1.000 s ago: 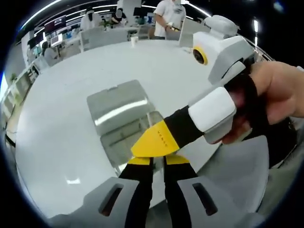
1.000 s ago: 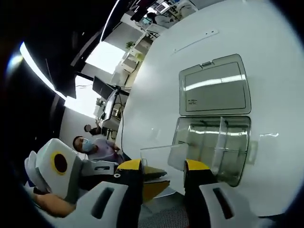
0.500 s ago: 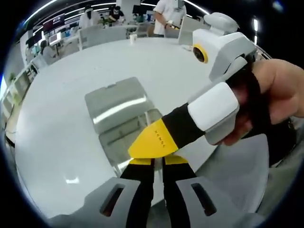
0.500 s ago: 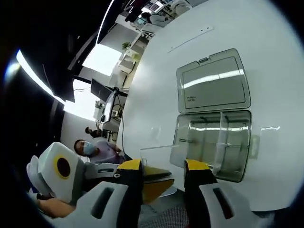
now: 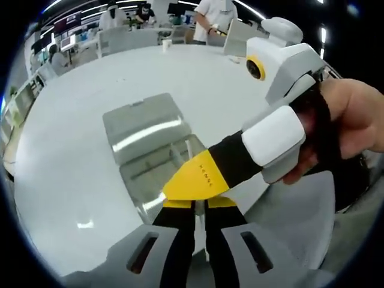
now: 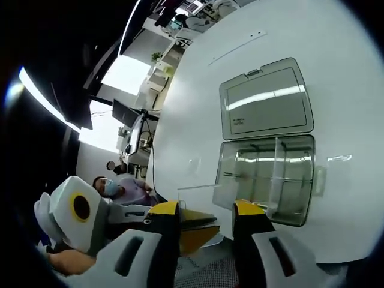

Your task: Insert the divider into the dual guide fixture by aligning both edges with the guide slots and pushing it downward to the bottom, including one-sided entry, uneven engagement, binding, and posture correction.

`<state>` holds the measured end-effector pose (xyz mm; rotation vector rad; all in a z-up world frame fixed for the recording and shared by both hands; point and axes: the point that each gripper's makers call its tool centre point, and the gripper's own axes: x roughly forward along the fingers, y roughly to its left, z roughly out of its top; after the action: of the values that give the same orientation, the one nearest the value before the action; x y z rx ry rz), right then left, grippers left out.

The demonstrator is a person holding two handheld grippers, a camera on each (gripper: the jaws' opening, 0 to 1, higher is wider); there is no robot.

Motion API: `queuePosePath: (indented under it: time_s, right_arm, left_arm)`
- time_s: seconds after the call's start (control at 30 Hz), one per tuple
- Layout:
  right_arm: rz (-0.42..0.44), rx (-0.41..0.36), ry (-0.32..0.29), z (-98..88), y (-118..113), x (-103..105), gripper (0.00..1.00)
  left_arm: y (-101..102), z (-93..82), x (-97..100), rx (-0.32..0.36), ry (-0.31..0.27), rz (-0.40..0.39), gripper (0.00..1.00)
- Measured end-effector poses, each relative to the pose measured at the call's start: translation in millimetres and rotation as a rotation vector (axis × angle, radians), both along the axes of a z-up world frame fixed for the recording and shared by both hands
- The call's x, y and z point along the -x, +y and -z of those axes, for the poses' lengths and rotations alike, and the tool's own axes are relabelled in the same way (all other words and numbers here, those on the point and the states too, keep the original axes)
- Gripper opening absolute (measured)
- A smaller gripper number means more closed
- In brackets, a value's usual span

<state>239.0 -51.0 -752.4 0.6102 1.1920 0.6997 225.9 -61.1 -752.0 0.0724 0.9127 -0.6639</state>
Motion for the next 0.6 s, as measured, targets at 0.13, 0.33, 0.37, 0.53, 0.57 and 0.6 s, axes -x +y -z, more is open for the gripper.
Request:
queuePosePath:
  time_s: [0.13,0.33,0.37,0.53,0.57,0.6]
  right_arm:
    - [-0.016,-0.007,-0.015,-1.7,-0.3,1.0,0.31]
    - [-0.024,-0.016,-0.040,-6.4,-0.9,0.6,0.32]
    - [-0.027,-0.018,-0.037,-7.3,-1.0,1.5,0.32]
    - [-0.006,-0.049,-0.045,-14.4,-4.6,-3.2,0.43]
    - [-0.006,-0.058,-0.059,-16.5,-4.9,-4.5,0.42]
    - [-0.007,-0.053,-0.056,-16.3,-6.7,-4.0,0.42]
  left_arm:
    - [0.4,-0.7,-0.3,0.026,0.028,-0.010,0.02]
    - [0.5,-3.9,-2.8,0.047,0.044,0.002,0.02]
    - [0.8,-3.8,-2.9,0.052,0.053,0.000,0.02]
    - [3.3,-1.4,-1.2,0.080,0.104,0.001,0.02]
    - [3.9,-1.9,-1.6,0.084,0.109,-0.001,0.02]
    - [4.3,-2.2,-1.8,0.090,0.118,-0.004,0.02]
